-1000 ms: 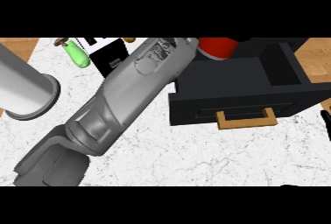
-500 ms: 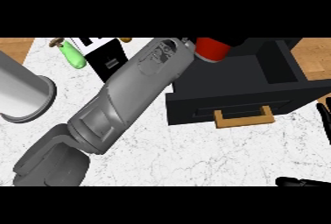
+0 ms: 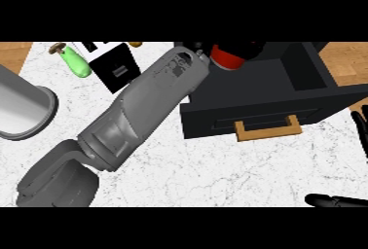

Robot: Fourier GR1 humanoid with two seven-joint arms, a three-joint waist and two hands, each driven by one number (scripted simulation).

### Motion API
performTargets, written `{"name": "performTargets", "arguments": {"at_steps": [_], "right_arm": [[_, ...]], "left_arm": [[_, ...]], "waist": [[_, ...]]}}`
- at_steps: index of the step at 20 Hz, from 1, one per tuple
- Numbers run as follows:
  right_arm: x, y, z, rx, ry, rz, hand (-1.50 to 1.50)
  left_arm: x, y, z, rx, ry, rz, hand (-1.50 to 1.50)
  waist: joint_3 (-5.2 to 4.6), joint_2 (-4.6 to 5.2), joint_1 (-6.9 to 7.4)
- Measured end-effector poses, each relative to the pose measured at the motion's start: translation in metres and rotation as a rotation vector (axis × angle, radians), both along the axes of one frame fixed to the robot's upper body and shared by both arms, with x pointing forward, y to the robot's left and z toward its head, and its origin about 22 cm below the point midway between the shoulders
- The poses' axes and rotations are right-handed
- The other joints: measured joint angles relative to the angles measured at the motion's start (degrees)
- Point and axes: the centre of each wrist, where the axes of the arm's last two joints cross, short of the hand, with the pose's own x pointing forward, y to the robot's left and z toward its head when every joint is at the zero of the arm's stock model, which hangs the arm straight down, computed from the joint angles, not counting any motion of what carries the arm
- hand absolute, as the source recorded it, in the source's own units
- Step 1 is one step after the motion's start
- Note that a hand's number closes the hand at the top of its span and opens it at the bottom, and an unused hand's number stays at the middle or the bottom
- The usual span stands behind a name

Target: Pick up the can, place it into the drawer and close the drawer

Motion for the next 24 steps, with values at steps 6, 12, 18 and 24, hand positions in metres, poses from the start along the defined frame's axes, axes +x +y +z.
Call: {"name": "performTargets", "arguments": {"at_steps": [6,12,18,24], "right_arm": [[-0.001,0.002,0.003,-0.005,-0.005,0.018,-1.50],[0.000,0.001,0.007,-0.016,-0.014,0.024,-1.50],[-0.004,0.000,0.014,-0.079,-0.050,0.021,-1.50],[-0.007,-0.001,0.029,-0.263,-0.114,0.007,-1.50]], "left_arm": [[0.001,0.004,-0.008,0.003,-0.002,0.057,-1.50],[0.001,0.007,-0.018,-0.011,-0.010,0.097,-1.50],[-0.002,0.006,-0.022,-0.045,-0.005,0.126,-1.50],[-0.003,0.003,-0.017,-0.098,0.005,0.118,-1.50]], "waist": [[0.01,0.07,-0.70],[0.00,0.21,-1.11],[-0.01,0.18,-1.41],[-0.06,0.09,-0.72]]}}
